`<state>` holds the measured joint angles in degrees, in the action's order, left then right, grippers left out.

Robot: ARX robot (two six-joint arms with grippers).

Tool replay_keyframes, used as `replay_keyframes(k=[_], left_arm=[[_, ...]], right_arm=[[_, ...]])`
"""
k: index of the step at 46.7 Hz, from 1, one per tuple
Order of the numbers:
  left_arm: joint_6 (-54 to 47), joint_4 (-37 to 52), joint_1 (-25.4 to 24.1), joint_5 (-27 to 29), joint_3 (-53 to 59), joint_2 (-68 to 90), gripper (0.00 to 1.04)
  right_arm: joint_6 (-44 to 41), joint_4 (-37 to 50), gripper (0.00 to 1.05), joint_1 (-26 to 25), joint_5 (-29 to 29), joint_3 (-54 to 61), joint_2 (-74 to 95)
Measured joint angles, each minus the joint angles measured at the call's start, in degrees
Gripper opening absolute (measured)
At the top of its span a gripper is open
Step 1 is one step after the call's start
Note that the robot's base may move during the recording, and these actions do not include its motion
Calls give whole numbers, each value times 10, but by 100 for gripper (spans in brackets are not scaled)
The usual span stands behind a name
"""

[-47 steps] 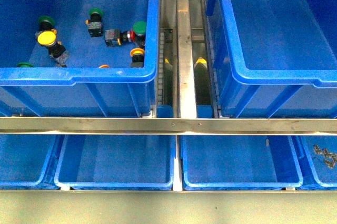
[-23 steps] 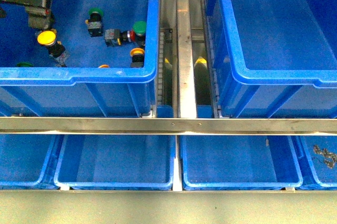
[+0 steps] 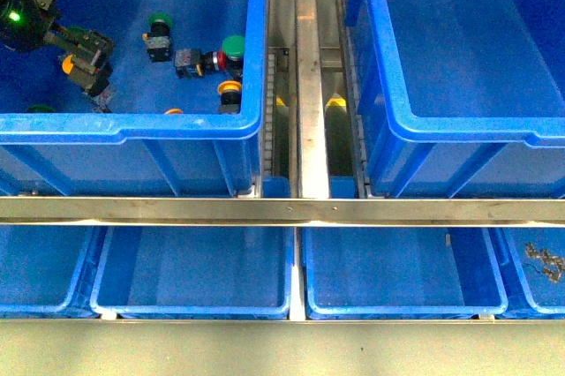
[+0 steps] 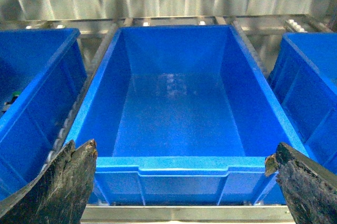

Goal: Pick red and yellow buttons and place in box

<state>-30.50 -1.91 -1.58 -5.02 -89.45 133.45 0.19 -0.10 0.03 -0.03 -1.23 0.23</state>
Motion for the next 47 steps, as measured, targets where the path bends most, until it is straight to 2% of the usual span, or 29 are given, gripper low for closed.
replay_keyframes(k=[39,41,47], left_arm=[[-7,-26,-16,-41,-85,81,97],[-7,-26,-16,-42,-85,81,94],[2,-22,-16,-51,-85,81,71]], right_arm=[[0,0,99,0,0,0,0],[0,0,99,0,0,0,0],[0,0,99,0,0,0,0]])
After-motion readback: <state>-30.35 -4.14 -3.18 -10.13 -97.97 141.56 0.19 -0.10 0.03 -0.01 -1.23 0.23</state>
